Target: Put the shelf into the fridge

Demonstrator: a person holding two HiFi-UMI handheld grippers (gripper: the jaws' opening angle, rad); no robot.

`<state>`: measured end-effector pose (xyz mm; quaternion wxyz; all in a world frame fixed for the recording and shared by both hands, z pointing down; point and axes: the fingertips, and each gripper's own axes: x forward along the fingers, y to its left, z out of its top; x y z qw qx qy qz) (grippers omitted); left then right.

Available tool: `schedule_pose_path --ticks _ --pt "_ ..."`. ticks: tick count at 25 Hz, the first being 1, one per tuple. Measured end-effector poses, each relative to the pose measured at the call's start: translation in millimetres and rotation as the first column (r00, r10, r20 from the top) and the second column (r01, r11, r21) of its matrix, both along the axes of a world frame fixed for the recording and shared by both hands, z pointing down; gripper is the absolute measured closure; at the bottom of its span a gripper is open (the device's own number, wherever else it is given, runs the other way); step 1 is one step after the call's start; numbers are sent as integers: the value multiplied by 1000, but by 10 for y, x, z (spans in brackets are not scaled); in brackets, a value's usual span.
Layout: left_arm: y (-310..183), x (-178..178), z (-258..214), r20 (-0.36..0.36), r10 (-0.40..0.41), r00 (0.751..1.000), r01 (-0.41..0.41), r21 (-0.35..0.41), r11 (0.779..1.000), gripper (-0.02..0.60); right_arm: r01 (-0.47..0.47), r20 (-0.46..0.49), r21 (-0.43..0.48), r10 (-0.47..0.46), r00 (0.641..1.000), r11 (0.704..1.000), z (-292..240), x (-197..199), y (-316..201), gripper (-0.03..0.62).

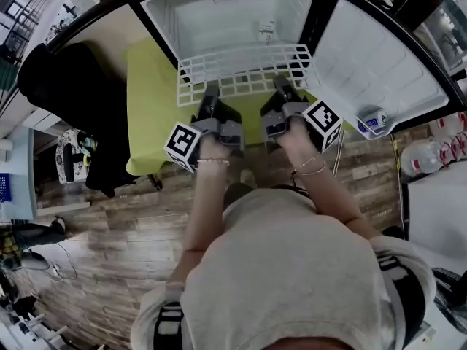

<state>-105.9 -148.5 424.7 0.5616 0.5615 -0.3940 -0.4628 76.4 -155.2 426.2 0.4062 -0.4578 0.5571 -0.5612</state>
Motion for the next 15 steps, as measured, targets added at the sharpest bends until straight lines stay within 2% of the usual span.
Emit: schedule_pose_path --ticks 6,15 --pt "-344 -67 25 23 55 998 -55 6 998 543 -39 11 -1 39 999 999 30 -62 -238 566" --pt "-556 -73 138 3 94 996 -94 -14 995 543 -83 8 -3 83 997 997 44 -75 -417 565"
